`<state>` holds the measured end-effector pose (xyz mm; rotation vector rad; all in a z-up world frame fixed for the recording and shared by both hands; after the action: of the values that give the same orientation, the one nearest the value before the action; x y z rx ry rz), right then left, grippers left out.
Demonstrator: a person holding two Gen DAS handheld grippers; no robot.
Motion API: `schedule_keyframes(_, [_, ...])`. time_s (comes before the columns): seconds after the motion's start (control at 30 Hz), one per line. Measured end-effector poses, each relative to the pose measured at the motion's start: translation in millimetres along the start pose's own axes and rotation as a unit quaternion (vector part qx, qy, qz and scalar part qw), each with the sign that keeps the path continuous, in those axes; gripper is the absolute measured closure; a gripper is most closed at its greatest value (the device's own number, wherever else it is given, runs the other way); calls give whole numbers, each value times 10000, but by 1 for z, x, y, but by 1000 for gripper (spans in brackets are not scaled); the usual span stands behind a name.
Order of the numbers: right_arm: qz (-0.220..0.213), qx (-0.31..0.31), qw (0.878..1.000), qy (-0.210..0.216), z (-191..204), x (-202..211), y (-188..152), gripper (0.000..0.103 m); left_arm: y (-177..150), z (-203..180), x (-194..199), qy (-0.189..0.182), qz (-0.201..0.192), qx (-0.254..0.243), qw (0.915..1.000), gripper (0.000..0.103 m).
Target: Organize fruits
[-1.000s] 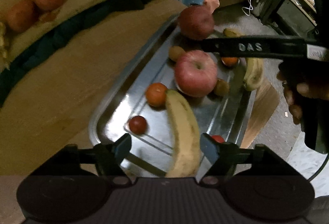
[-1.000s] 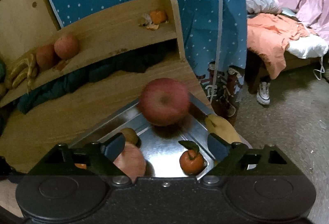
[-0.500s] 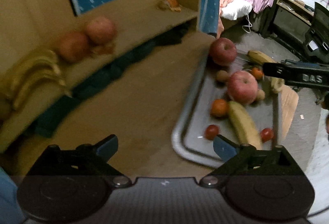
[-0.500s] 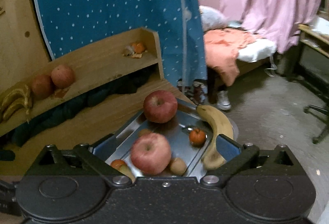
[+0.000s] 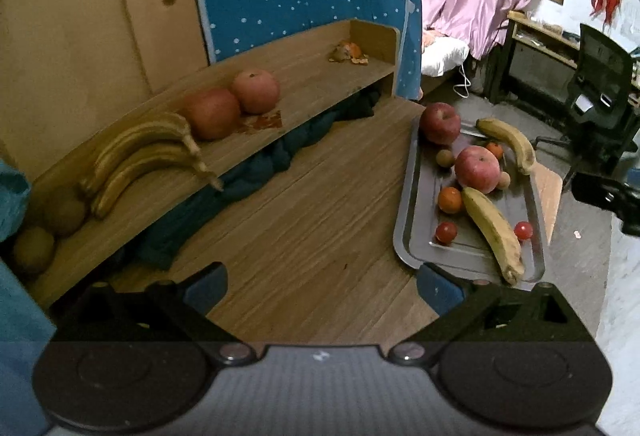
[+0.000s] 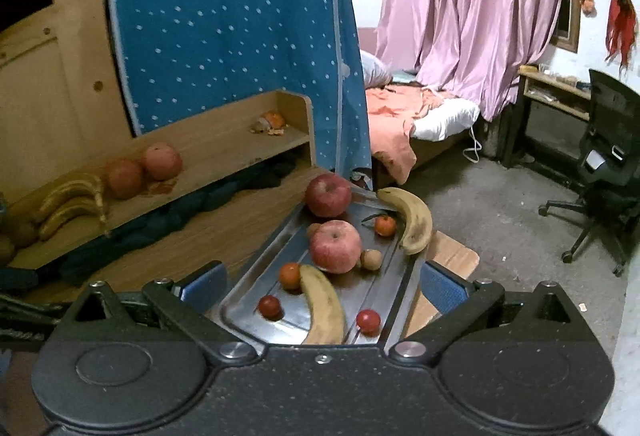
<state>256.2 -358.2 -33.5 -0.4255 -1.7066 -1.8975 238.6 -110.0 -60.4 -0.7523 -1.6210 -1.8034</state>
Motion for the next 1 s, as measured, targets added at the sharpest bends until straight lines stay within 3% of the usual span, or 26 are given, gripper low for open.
schedule_keyframes(0.37, [-262,-150,9995,-108,20,71,-45,1,-35,8,48,161,-325,0,9993,0])
schedule_keyframes(0.73, [-445,-583,9970,-240,45,169,-105,1,-90,12,129,236,-467,-271,9983,0])
schedule_keyframes(1.0, [-597,-645,9954,-393,66,203,-124,1,-112,33,157,191,-600,-348,9974,0])
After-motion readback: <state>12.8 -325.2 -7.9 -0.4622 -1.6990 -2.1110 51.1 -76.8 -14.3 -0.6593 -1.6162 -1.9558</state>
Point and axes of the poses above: each gripper's, at about its wrist camera, not at the fingertips, and x roughly against the way its jaws point, z to its left, y to its top, the point moved 3 cm from there along -x, roughly the way its jaws point, and after that the axes turned 7 degrees about -x, right-handed, at the moved point
